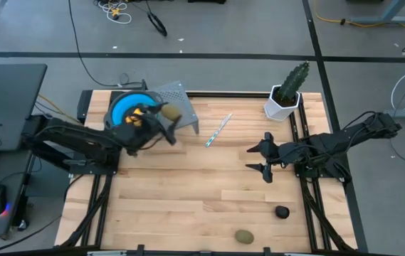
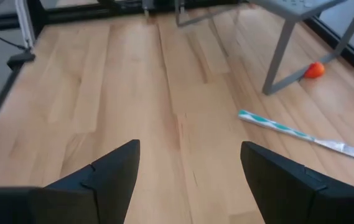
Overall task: Pick & Place Fruit
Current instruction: Put the top brown kiwi into the blue strainer bowl
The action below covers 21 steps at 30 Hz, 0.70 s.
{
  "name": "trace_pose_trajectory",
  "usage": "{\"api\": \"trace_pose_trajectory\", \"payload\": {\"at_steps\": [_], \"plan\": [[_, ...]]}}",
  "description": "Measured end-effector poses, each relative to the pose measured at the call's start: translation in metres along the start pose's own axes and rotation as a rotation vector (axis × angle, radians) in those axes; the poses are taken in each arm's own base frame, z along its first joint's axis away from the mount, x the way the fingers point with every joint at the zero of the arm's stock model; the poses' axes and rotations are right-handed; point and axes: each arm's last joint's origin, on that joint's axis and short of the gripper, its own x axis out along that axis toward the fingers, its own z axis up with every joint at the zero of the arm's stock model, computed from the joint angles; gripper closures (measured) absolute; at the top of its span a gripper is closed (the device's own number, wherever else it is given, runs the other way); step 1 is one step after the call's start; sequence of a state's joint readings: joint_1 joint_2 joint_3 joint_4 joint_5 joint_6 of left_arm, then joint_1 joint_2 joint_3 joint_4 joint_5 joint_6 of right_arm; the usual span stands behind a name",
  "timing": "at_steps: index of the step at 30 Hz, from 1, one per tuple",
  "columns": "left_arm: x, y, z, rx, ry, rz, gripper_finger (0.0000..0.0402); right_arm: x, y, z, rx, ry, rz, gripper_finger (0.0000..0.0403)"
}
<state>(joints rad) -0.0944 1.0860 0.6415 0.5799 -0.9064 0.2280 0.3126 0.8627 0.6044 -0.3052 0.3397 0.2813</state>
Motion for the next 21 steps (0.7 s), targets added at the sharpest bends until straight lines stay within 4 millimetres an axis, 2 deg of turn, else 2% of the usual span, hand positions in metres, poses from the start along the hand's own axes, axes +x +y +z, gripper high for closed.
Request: {"api": "trace_pose_trajectory", "payload": {"at_steps": [4,7,11,21], "plan": [[-0.014,0.022,-0.006,-0.058,0.005,0.167,0.0075,0.000,0.000,0.001,0.002,-0.011,0.003,0.0116],[-0.020,0.029,-0.007,-0.097,-0.006,0.177,0.0074,0.000,0.001,0.002,-0.004,-0.020,0.006,0.0116],[-0.021,0.031,-0.007,-0.097,0.002,0.207,0.0074,0.000,0.001,0.002,-0.005,-0.020,0.006,0.0116],[-0.026,0.037,-0.015,-0.010,0.116,0.512,0.0074,0.000,0.001,0.002,-0.007,-0.016,0.005,0.0116]]}}
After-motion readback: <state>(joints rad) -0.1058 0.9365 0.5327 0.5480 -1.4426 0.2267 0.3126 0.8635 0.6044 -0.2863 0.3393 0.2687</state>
